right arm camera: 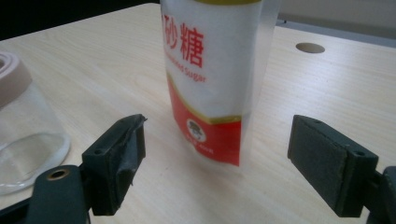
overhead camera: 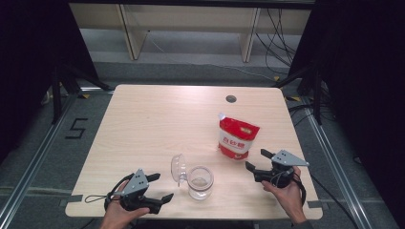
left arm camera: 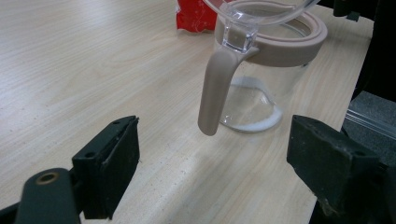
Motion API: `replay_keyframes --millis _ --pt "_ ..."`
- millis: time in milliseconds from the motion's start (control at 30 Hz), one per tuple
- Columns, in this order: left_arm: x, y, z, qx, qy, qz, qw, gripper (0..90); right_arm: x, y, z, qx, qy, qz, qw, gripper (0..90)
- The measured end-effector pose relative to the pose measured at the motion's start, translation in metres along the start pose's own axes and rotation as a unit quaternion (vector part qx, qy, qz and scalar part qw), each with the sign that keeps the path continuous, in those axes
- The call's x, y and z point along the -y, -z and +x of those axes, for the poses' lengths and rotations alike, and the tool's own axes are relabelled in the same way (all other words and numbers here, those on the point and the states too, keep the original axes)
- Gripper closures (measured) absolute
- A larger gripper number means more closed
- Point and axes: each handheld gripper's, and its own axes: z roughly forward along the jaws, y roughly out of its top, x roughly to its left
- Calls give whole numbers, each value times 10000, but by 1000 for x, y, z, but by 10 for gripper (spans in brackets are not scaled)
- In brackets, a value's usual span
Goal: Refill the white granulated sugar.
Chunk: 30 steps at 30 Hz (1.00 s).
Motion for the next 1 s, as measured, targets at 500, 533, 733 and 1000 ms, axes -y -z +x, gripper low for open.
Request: replay_keyframes --millis 500,533,733,1000 --pt "1 0 -2 32 -49 36 10000 167 -10 -37 -7 -365 121 -327 9987 221" --pt "1 0 -2 31 -49 33 10000 167 -9 -38 -6 -300 114 -340 9989 221" --pt "1 0 -2 34 -25 14 10000 168 -14 -47 -4 -403 107 -297 9987 231" --pt "1 0 -2 60 -55 64 9999 168 -20 -66 -2 -452 136 -437 9979 257"
